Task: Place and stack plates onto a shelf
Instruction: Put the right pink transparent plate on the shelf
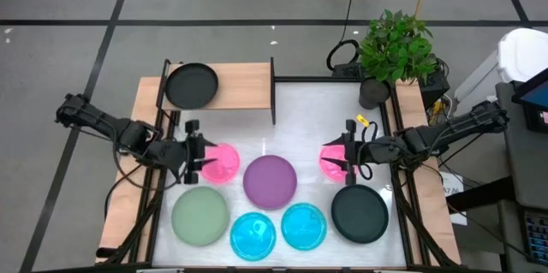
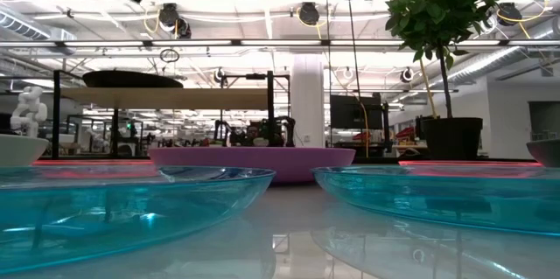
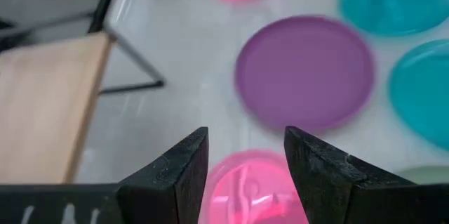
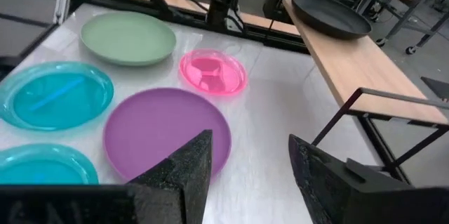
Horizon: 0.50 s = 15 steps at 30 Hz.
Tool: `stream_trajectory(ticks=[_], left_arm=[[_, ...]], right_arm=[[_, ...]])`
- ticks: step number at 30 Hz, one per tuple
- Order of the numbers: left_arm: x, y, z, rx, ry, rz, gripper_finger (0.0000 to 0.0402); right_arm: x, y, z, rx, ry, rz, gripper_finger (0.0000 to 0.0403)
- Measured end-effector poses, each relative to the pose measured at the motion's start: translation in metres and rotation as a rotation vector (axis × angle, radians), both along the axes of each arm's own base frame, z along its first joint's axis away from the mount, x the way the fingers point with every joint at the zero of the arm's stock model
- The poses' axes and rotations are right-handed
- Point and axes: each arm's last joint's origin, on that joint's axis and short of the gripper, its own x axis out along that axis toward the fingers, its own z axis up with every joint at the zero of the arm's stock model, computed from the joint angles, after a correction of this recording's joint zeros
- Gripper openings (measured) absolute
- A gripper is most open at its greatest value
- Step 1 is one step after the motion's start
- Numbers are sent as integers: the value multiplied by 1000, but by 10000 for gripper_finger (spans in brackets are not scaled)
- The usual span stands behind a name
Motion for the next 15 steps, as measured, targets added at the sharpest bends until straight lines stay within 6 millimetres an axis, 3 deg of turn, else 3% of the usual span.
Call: stream_trajectory(ticks=[6, 15], left_arm=[[11, -19, -3, 47, -33, -77, 193], [22, -26, -12, 57, -9, -56, 193]], right_arm=[[-2, 3, -7, 63, 19, -12, 169], [-8, 11, -30, 159, 112, 24, 169]])
